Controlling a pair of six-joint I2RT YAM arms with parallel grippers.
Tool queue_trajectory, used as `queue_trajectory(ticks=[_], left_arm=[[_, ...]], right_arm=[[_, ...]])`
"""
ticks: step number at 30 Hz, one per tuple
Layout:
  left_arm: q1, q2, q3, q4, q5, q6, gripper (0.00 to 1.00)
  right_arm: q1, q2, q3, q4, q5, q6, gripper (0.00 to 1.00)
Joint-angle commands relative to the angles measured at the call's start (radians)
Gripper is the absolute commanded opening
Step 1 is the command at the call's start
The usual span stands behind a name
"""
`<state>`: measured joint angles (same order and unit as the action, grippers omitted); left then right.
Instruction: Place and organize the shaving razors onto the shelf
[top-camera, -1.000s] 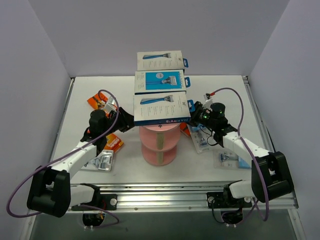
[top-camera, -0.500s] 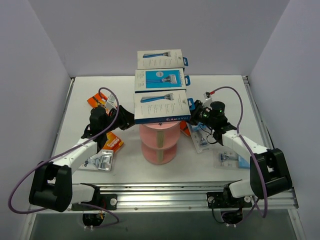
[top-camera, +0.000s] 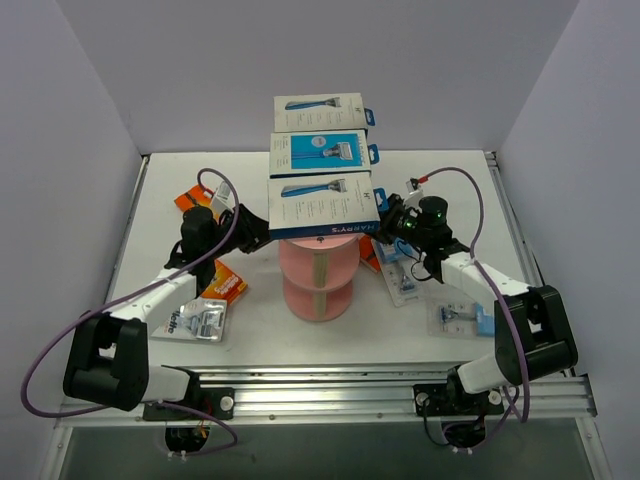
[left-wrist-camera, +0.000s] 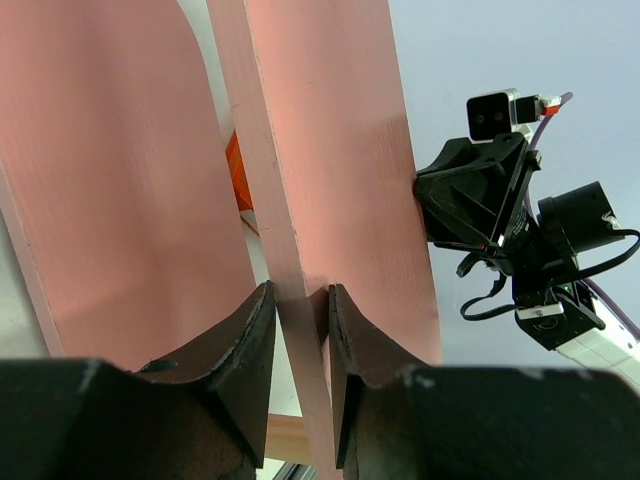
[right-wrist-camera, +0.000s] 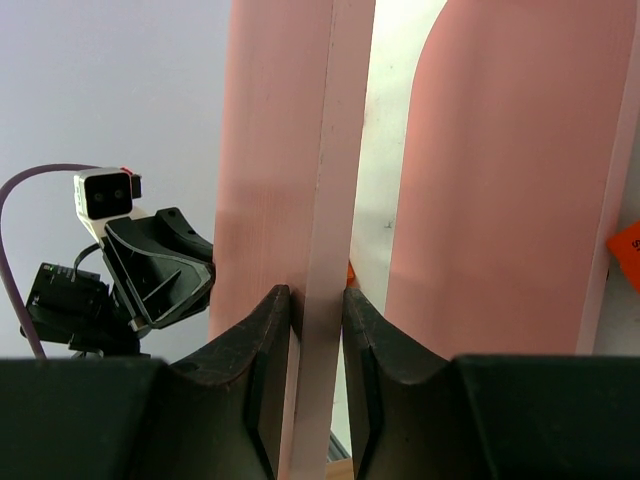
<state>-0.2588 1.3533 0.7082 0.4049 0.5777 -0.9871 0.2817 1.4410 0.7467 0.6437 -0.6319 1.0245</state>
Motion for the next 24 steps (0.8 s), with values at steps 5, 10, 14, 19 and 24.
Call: queue_trajectory(ticks=[5, 10, 14, 19, 24], left_arm=[[0.0, 0.035, 0.06, 0.057, -0.032, 0.041, 0.2], [0.0, 0.011, 0.054, 0.048, -0.041, 0.06, 0.46], [0.001, -0.02, 0.062, -0.004, -0.058, 0.093, 0.55], [0.003, -0.051, 0.073, -0.052, -0.072, 0.116, 0.7], [0.019, -0.08, 0.086, -0.101, -0.076, 0.137, 0.79]], right_arm=[[0.008, 0.042, 0.054, 0.03, -0.009, -0.037, 0.0], [0.001, 0.035, 0.06, 0.019, -0.014, -0.037, 0.04], [-0.009, 0.016, 0.059, -0.01, -0.011, -0.044, 0.22], [-0.032, -0.017, 0.052, -0.033, -0.015, -0.043, 0.3], [-0.07, -0.054, 0.051, -0.059, -0.038, -0.044, 0.43]])
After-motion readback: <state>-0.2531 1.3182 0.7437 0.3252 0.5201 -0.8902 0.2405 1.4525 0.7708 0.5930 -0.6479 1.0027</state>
